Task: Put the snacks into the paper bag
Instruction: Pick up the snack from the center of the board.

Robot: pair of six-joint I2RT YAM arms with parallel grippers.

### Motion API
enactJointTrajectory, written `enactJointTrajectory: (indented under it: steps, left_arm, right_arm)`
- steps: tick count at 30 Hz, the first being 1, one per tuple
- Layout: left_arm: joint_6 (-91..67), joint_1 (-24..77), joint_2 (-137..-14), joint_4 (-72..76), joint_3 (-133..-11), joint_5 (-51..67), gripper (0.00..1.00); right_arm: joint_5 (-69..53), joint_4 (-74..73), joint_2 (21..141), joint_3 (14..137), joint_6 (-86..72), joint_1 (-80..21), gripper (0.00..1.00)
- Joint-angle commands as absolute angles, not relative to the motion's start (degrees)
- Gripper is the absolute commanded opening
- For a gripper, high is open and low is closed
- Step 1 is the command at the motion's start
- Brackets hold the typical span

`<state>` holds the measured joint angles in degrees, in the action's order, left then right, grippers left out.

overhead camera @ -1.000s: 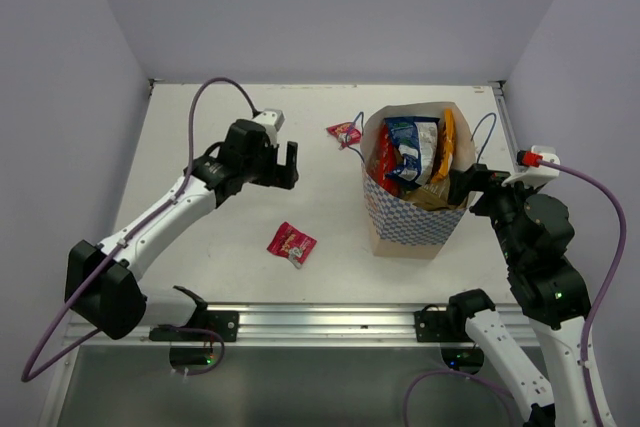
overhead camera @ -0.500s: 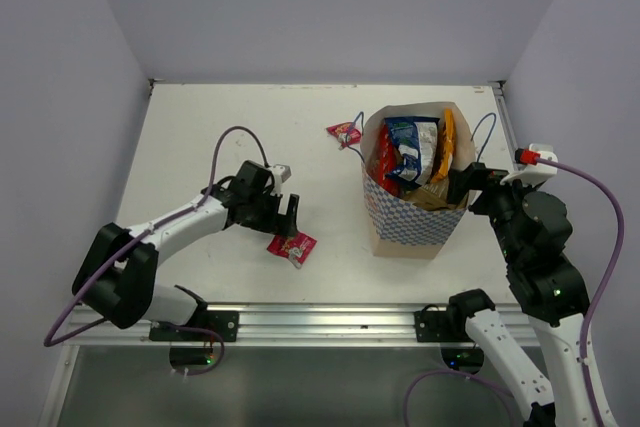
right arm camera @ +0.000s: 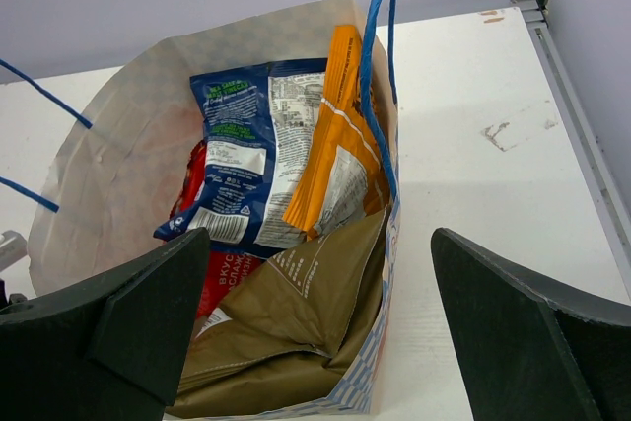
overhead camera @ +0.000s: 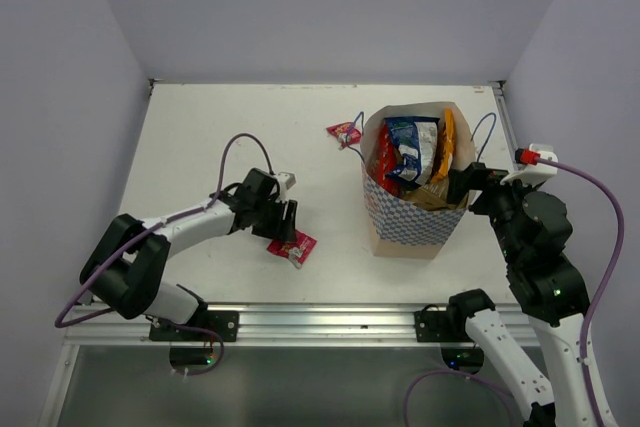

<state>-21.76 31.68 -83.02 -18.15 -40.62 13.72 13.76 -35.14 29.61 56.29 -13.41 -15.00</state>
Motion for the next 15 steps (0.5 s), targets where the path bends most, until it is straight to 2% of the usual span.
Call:
enactJointTrajectory:
  steps: [1, 4, 6, 10, 15]
  left_arm:
    - [-22.68, 31.82, -83.15, -16.08, -39.46, 13.19, 0.62]
    - [-22.94, 31.90, -83.23, -16.00, -39.46, 13.10, 0.54]
    - [-23.47, 31.90, -83.15, -15.82, -39.29, 13.10, 0.45]
    - [-23.82, 31.90, -82.88, -15.47, -38.94, 12.57, 0.36]
    - [-24.34, 31.90, -82.27, -15.38, -38.85, 12.13, 0.15]
  right_arm:
    - [13.18, -33.31, 29.79, 57.13, -13.18, -15.21, 0.99]
    - [13.10, -33.31, 29.71, 57.04, -13.27, -15.21, 0.99]
    - [13.10, -33.22, 29.79, 57.13, -13.18, -15.21, 0.99]
    - [13.18, -33.40, 29.71, 57.22, -13.27, -15.21, 0.98]
    - [12.92, -33.31, 29.88, 57.30, -13.36, -15.21, 0.99]
